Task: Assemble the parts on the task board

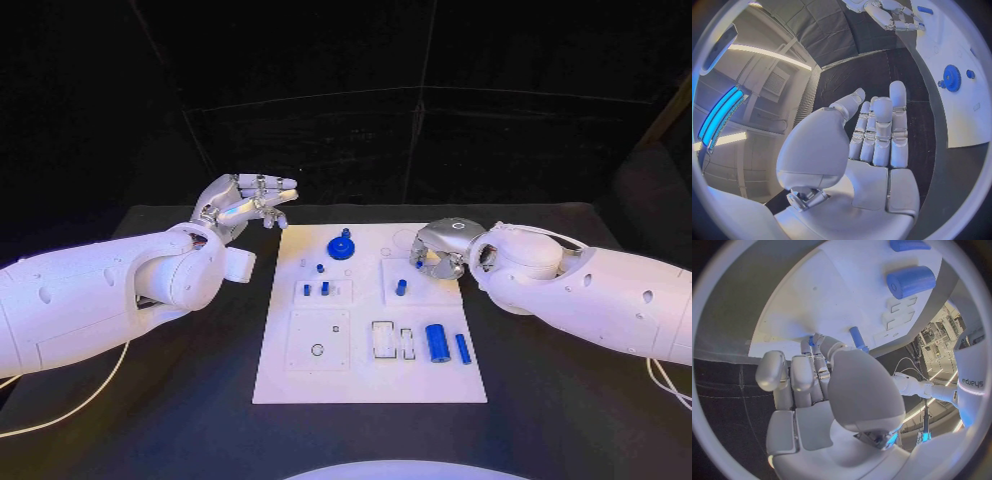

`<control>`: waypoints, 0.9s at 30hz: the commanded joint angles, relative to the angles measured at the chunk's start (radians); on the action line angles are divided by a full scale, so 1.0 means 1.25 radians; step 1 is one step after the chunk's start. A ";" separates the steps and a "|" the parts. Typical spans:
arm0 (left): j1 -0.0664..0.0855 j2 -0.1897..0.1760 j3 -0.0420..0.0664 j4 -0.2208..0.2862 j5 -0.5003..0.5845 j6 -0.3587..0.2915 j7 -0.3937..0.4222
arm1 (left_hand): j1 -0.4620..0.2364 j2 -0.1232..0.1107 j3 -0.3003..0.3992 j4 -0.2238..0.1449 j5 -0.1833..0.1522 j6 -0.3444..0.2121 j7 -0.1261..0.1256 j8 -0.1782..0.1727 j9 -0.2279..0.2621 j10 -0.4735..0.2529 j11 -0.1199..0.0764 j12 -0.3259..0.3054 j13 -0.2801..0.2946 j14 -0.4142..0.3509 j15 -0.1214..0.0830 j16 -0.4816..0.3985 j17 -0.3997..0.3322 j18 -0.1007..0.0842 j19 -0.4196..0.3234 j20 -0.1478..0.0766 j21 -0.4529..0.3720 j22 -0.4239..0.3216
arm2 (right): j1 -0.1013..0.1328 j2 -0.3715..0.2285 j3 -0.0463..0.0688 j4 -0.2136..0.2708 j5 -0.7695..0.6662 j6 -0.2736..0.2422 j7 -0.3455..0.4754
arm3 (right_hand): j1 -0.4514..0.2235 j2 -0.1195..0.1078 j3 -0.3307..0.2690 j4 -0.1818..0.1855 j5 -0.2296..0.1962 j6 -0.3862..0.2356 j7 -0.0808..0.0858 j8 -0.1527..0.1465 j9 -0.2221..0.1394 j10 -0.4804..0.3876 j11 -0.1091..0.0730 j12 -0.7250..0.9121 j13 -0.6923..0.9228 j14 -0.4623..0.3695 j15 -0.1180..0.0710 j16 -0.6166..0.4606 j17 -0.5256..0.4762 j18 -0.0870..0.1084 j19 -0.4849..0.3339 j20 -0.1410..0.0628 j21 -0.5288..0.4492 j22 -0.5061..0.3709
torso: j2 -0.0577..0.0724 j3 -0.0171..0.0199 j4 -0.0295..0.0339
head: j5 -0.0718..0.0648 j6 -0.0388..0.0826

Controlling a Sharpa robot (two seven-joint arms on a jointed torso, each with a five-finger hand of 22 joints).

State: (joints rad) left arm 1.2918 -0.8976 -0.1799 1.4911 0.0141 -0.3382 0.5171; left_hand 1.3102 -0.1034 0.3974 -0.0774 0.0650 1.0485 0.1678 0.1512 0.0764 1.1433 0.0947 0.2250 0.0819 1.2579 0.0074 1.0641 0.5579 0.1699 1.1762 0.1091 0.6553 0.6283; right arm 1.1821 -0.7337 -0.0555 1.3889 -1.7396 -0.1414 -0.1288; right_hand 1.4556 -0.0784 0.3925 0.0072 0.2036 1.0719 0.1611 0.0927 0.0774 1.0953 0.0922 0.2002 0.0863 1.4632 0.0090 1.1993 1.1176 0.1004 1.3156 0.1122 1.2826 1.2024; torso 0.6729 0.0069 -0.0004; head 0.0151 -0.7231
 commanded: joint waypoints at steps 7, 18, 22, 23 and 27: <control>0.001 -0.001 0.000 -0.002 0.005 0.016 0.002 | 0.004 0.012 -0.003 -0.001 0.005 -0.006 -0.001 0.002 -0.001 -0.007 -0.002 0.006 -0.001 -0.006 0.001 -0.006 -0.003 0.011 0.004 -0.001 -0.004 -0.002 | -0.002 0.006 0.000 -0.004 -0.011 0.032 -0.014 | -0.003 0.006 0.028 -0.015 -0.005 0.011 -0.001 0.002 0.001 0.013 -0.001 -0.001 -0.008 0.033 -0.003 0.013 0.006 -0.012 0.010 -0.001 0.021 0.023 | 0.000 -0.0005 0.0002 | 0.000 -0.005; 0.001 -0.002 0.000 -0.006 0.005 0.021 -0.002 | 0.008 0.014 -0.005 -0.003 0.005 -0.012 0.002 0.000 -0.002 -0.012 0.001 0.006 -0.003 -0.008 0.002 -0.008 -0.008 0.011 0.005 0.000 -0.007 -0.005 | -0.007 0.010 0.000 -0.005 -0.035 0.006 -0.025 | -0.009 0.003 0.041 -0.023 -0.007 0.011 0.000 -0.001 0.000 0.014 0.000 -0.005 -0.012 0.031 -0.002 0.019 0.010 -0.014 0.013 0.000 0.032 0.034 | -0.001 -0.0012 0.0003 | -0.002 -0.008; 0.001 -0.003 0.000 -0.006 0.005 0.022 -0.003 | 0.008 0.014 -0.005 -0.003 0.005 -0.012 0.002 0.000 -0.002 -0.013 0.001 0.006 -0.003 -0.009 0.002 -0.008 -0.008 0.011 0.005 0.000 -0.007 -0.005 | -0.009 0.010 0.000 -0.002 -0.041 -0.018 -0.029 | -0.013 0.004 0.045 -0.026 -0.008 0.017 -0.001 0.001 0.001 0.020 -0.001 -0.004 -0.012 0.032 -0.003 0.024 0.013 -0.016 0.018 0.000 0.040 0.045 | -0.001 -0.0007 0.0003 | -0.003 -0.009; 0.001 -0.003 0.000 -0.006 0.005 0.022 -0.003 | 0.010 0.014 -0.005 -0.004 0.005 -0.013 0.002 0.000 -0.002 -0.014 0.001 0.007 -0.003 -0.009 0.002 -0.009 -0.008 0.010 0.005 0.000 -0.008 -0.006 | -0.009 0.010 0.000 -0.001 -0.042 -0.024 -0.030 | -0.013 0.004 0.046 -0.026 -0.008 0.017 -0.001 0.001 0.001 0.021 -0.001 -0.004 -0.012 0.032 -0.003 0.025 0.013 -0.016 0.020 0.000 0.042 0.047 | -0.001 -0.0005 0.0002 | -0.002 -0.009; 0.001 -0.004 0.000 -0.006 0.005 0.023 -0.003 | 0.010 0.014 -0.005 -0.004 0.005 -0.013 0.002 0.000 -0.002 -0.014 0.001 0.007 -0.003 -0.009 0.002 -0.009 -0.008 0.010 0.005 0.000 -0.008 -0.006 | -0.010 0.007 0.000 0.006 -0.044 -0.045 -0.032 | -0.017 0.004 0.048 -0.027 -0.006 0.021 -0.002 0.003 0.002 0.025 -0.002 -0.003 -0.012 0.031 -0.003 0.025 0.011 -0.017 0.023 0.000 0.046 0.052 | -0.001 -0.0005 0.0002 | -0.002 -0.009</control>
State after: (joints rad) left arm 1.2918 -0.9014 -0.1801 1.4830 0.0171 -0.3238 0.5111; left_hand 1.3206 -0.0930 0.3947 -0.0802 0.0650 1.0377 0.1712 0.1512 0.0745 1.1325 0.0983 0.2287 0.0800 1.2543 0.0110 1.0602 0.5480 0.1694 1.1762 0.1091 0.6507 0.6219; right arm 1.1711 -0.7239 -0.0547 1.3906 -1.7769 -0.1605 -0.1564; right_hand 1.4448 -0.0761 0.4484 -0.0267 0.1981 1.0914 0.1580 0.0928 0.0781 1.1208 0.0890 0.1970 0.0709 1.4633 0.0089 1.2255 1.1319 0.0845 1.3367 0.1123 1.3385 1.2668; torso 0.6722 0.0058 0.0000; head 0.0123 -0.7342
